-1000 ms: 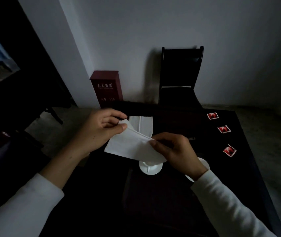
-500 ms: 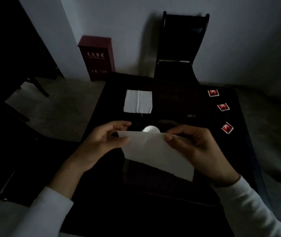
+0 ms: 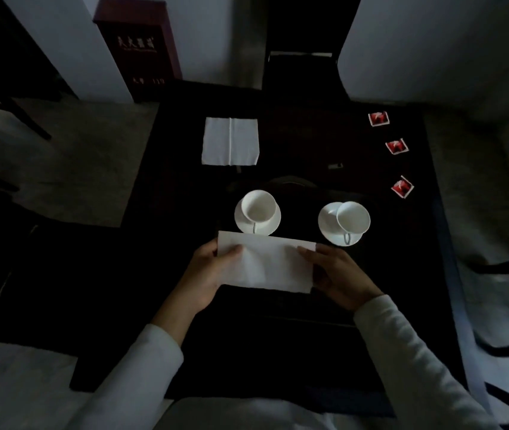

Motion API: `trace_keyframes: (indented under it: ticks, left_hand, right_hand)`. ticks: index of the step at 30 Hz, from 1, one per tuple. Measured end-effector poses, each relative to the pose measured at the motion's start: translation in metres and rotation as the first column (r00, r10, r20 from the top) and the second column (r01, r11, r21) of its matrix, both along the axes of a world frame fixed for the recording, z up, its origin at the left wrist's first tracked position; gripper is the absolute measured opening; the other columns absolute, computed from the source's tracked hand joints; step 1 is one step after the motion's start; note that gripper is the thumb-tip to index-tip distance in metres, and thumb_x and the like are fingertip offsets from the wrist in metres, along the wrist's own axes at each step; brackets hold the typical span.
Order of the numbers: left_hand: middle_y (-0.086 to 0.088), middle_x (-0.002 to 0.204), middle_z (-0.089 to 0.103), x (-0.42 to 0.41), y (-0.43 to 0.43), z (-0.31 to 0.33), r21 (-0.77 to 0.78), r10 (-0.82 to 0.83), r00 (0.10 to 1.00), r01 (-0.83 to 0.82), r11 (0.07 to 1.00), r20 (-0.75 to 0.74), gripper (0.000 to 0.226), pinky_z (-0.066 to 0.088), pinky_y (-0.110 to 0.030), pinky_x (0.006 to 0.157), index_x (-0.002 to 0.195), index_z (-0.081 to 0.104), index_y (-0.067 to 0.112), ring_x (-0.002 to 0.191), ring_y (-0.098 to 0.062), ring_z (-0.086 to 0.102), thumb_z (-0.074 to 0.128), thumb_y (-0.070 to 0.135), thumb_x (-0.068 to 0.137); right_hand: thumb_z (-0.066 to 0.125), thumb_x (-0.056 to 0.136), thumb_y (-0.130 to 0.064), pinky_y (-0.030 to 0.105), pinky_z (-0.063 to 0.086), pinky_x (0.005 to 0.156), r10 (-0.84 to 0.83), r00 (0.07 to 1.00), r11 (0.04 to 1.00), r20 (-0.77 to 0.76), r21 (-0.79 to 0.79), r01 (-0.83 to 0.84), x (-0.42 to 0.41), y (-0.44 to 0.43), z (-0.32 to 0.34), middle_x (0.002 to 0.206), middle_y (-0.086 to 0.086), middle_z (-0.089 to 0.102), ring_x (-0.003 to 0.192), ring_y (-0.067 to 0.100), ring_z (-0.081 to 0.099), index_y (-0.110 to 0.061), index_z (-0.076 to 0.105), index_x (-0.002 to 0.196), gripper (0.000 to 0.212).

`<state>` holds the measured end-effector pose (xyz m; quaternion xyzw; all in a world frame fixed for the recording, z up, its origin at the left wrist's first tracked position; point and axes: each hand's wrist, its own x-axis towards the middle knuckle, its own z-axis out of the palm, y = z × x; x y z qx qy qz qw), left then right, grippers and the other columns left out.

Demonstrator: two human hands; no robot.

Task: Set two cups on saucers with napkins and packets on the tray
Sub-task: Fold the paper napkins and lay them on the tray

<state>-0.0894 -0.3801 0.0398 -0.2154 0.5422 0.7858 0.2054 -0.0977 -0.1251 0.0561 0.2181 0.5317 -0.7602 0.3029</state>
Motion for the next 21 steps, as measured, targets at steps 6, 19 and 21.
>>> trace_keyframes:
  ticks: [6, 19, 21]
  left_hand:
    - [-0.005, 0.092, 0.079, 0.011, 0.004, -0.049, -0.278, 0.049, 0.984, -0.001, 0.961, 0.169, 0.015, 0.06, -0.03, 0.072, 0.102, 0.076, 0.014, 0.088, -0.02, 0.073, 0.069, 0.008, 0.09]
    - [-0.007, 0.104, 0.073, 0.003, -0.013, -0.092, -0.645, -0.04, 0.986, 0.136, 0.752, 0.161, 0.028, 0.053, -0.029, 0.082, 0.113, 0.073, 0.009, 0.097, -0.019, 0.068, 0.074, 0.008, 0.084]
    - [-0.009, 0.105, 0.073, 0.003, -0.014, -0.096, -0.647, -0.034, 0.988, 0.123, 0.753, 0.148, 0.029, 0.052, -0.027, 0.081, 0.112, 0.073, 0.007, 0.097, -0.019, 0.068, 0.075, 0.006, 0.083]
  right_hand:
    - [0.07, 0.092, -0.007, 0.042, 0.056, 0.076, -0.078, 0.997, 0.949, -0.016, 0.305, 0.079, 0.014, -0.017, -0.07, 0.098, 0.018, 0.074, 0.085, 0.027, 0.068, 0.0, 0.073, 0.106, 0.016]
    - [0.08, 0.083, -0.026, 0.036, 0.059, 0.083, 0.012, 1.0, 0.72, -0.003, 0.694, -0.007, 0.01, -0.028, -0.123, 0.091, -0.003, 0.076, 0.088, 0.017, 0.071, -0.02, 0.078, 0.106, 0.024]
    - [0.08, 0.083, -0.027, 0.03, 0.056, 0.083, -0.001, 1.0, 0.695, -0.022, 0.718, 0.017, 0.01, -0.027, -0.124, 0.087, -0.008, 0.073, 0.085, 0.013, 0.069, -0.02, 0.078, 0.107, 0.025]
